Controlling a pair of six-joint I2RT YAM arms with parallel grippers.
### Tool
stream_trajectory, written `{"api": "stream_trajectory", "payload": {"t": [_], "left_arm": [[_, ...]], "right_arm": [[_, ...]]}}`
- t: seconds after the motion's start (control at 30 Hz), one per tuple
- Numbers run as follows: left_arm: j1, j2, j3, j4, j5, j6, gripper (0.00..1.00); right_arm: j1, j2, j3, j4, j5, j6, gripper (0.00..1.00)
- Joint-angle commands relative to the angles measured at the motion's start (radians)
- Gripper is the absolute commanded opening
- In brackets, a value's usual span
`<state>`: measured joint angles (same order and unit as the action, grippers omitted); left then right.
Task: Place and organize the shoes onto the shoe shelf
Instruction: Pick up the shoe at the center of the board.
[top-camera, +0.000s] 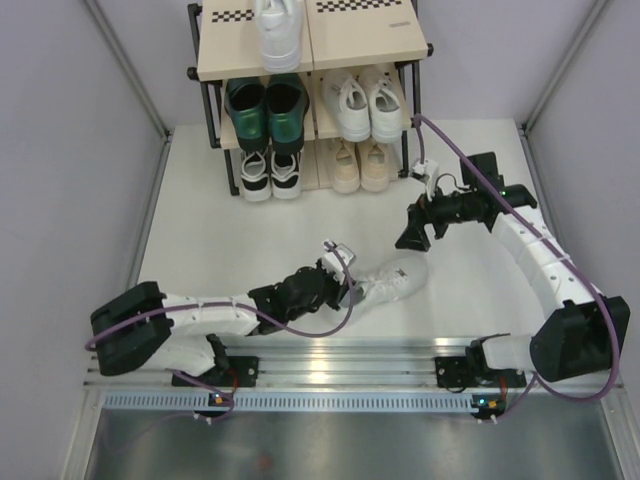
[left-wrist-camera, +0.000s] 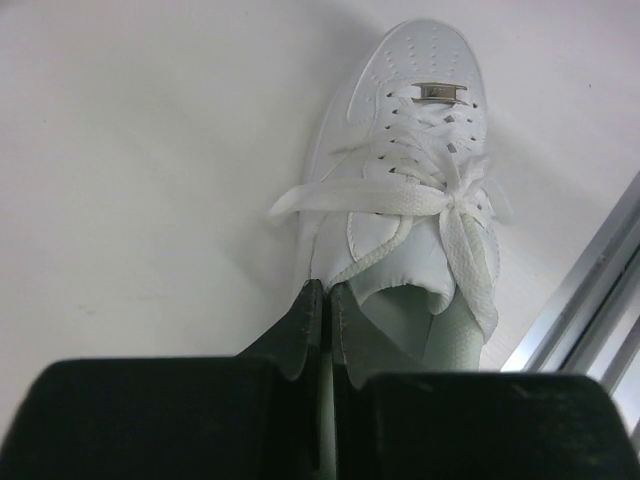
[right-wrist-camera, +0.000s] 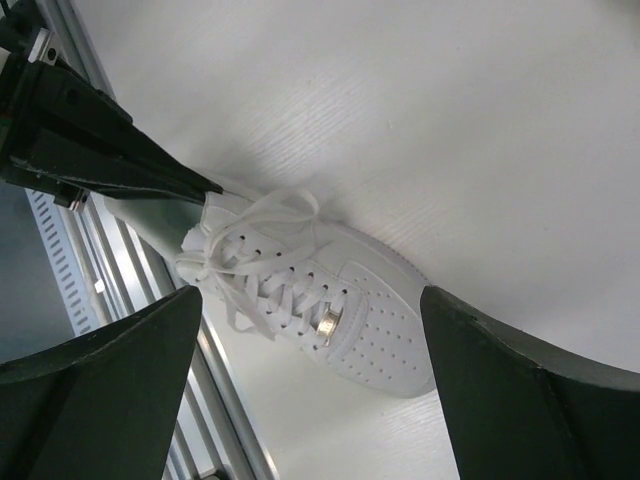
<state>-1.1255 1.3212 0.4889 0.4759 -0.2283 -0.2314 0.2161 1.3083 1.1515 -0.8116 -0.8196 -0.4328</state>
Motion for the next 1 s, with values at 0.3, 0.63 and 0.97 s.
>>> {"api": "stream_trajectory", "payload": {"t": [0.3,0.63,0.97], "left_arm": [[-0.002,-0.451,0.0,-0.118,-0.086,0.004,0.0],[0.001,-0.639,0.155,-0.39,-0.235,0.059,0.0],[0.007,-0.551,0.525,-0.519,-0.374,0.182,0.0]], "right_arm": [[-0.055,-0.044,-0.004,0.023,-0.069,0.006,0.91],[-0.197,-0.067,0.04,0.005,-0.133,0.011,0.91],[-0.452,-0.064,-0.041,-0.04,-0.282,-0.063,0.91]]}}
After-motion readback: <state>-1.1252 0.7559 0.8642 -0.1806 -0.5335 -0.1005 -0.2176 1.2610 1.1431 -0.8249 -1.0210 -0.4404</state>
